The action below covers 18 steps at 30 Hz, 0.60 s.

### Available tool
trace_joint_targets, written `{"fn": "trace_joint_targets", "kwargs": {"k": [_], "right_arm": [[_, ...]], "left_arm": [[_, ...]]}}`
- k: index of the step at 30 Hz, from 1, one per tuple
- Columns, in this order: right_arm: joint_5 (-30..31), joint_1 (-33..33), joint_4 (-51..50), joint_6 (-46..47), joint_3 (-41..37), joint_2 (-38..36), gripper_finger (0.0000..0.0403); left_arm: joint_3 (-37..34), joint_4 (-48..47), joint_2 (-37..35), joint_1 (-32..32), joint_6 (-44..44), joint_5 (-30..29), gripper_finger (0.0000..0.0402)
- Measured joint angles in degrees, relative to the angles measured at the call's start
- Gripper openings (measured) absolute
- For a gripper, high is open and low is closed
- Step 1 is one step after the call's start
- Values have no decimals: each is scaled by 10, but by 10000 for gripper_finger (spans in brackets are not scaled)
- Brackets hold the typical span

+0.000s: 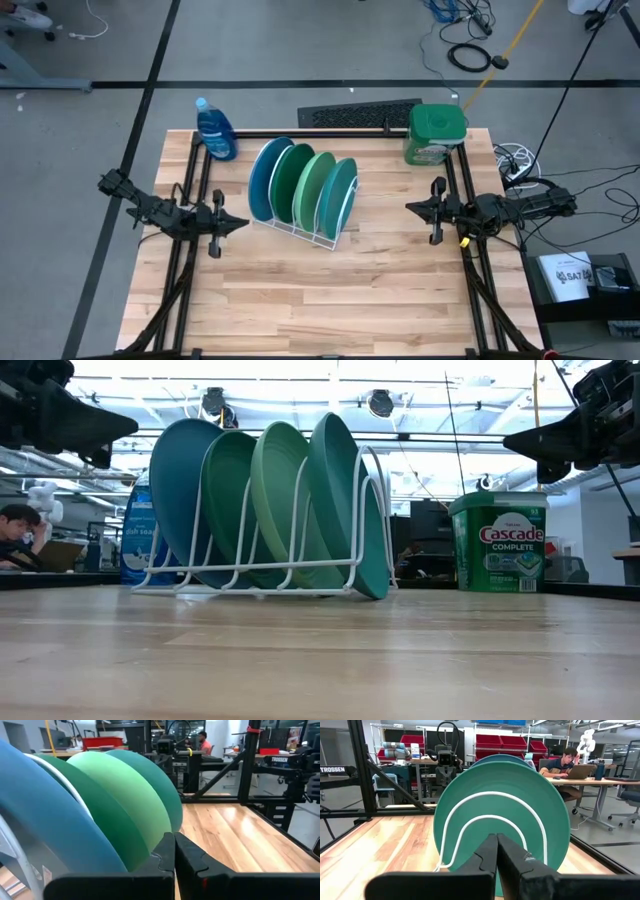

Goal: Sort dishes
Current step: Return to Home Position

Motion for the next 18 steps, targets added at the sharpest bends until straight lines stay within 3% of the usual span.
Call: {"fn": "trace_joint_targets", "kwargs": {"k": [12,18], "right_arm": [[3,0,2,0,0,0,3],[3,0,2,0,0,0,3]], "left_arm": [[0,0,0,0,-2,-14,0],[0,-1,0,0,-60,-14,0]]}}
